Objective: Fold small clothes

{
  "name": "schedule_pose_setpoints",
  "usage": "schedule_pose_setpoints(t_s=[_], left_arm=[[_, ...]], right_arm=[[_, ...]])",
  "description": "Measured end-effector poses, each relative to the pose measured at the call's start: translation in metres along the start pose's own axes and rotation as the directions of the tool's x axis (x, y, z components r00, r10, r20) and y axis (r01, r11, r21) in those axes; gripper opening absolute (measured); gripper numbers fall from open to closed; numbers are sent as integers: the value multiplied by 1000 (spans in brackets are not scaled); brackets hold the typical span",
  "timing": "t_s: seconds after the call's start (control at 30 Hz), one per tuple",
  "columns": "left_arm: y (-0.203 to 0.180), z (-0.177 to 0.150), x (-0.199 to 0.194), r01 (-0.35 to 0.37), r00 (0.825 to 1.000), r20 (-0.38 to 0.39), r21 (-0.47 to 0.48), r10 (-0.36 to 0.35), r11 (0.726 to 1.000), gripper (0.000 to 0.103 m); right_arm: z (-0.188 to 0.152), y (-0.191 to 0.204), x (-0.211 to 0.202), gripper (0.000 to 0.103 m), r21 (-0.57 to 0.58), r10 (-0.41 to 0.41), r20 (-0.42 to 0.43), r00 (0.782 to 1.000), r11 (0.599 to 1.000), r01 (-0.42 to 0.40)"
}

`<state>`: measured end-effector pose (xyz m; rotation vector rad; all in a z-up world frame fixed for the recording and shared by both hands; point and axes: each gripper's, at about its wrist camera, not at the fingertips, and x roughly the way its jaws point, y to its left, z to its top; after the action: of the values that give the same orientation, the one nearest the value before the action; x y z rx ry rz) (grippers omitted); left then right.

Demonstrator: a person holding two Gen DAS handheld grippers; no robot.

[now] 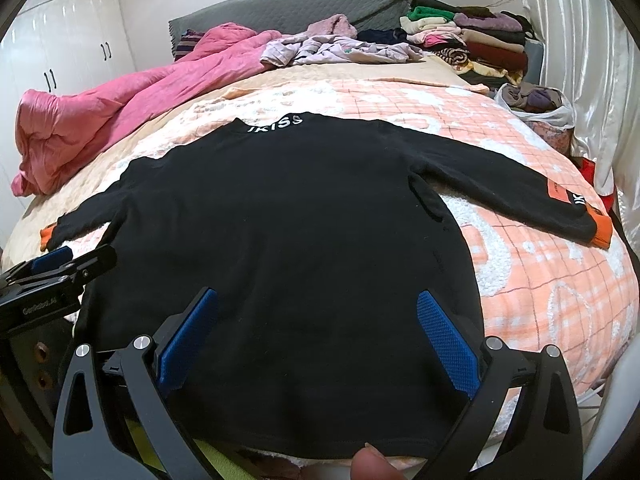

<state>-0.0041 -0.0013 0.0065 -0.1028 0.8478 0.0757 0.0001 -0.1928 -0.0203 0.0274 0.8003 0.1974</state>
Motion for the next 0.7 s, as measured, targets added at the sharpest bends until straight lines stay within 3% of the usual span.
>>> schedule_pose_setpoints(t_s=[0.7], left_arm=[[4,7,0,-15,1000,14,-18,15,1000,95]], right_arm=[[4,-6,2,99,8,-1,12,1000,1000,1]])
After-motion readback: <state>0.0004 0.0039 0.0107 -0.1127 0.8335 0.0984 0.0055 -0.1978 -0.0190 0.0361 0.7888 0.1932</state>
